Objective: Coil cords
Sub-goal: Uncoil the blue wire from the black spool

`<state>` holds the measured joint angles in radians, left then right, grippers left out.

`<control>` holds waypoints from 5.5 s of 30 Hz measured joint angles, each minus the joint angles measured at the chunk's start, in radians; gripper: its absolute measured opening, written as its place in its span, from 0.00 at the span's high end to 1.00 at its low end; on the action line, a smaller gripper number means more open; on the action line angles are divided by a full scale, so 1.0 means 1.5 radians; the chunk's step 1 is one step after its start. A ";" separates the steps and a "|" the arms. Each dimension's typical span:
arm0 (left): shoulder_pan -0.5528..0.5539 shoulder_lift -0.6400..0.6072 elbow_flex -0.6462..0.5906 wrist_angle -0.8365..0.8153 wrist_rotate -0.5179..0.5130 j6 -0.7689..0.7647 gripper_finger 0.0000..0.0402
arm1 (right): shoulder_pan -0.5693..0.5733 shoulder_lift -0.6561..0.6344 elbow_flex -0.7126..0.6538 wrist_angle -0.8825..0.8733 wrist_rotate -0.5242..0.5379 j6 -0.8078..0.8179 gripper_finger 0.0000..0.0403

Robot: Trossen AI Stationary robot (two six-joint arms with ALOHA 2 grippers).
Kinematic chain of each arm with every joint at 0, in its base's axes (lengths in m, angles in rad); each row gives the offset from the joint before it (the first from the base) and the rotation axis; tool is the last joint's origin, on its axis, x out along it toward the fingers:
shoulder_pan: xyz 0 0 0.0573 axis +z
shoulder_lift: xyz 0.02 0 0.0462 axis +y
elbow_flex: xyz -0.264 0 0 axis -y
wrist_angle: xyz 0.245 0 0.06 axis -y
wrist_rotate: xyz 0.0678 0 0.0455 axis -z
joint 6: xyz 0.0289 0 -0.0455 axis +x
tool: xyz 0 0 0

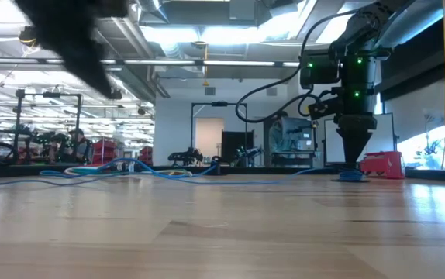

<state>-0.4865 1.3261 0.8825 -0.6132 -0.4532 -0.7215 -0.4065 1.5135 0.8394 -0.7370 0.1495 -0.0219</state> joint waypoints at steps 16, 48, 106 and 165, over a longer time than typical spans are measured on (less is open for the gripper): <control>0.258 0.195 -0.001 0.112 0.163 0.304 0.61 | 0.000 0.000 0.000 0.002 -0.002 0.001 0.62; -0.014 0.128 -0.003 -0.206 0.135 -0.024 1.00 | 0.000 0.000 0.000 0.000 -0.002 -0.002 0.62; 0.191 0.103 -0.031 0.491 0.020 0.327 0.52 | 0.000 0.000 0.000 0.021 -0.007 -0.002 0.62; 0.312 0.326 0.031 0.396 0.203 0.435 0.99 | 0.000 0.000 0.000 0.015 -0.008 -0.006 0.62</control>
<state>-0.0191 1.8157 0.9291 -0.0198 -0.1490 -0.0682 -0.4061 1.5139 0.8391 -0.7148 0.1381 -0.0311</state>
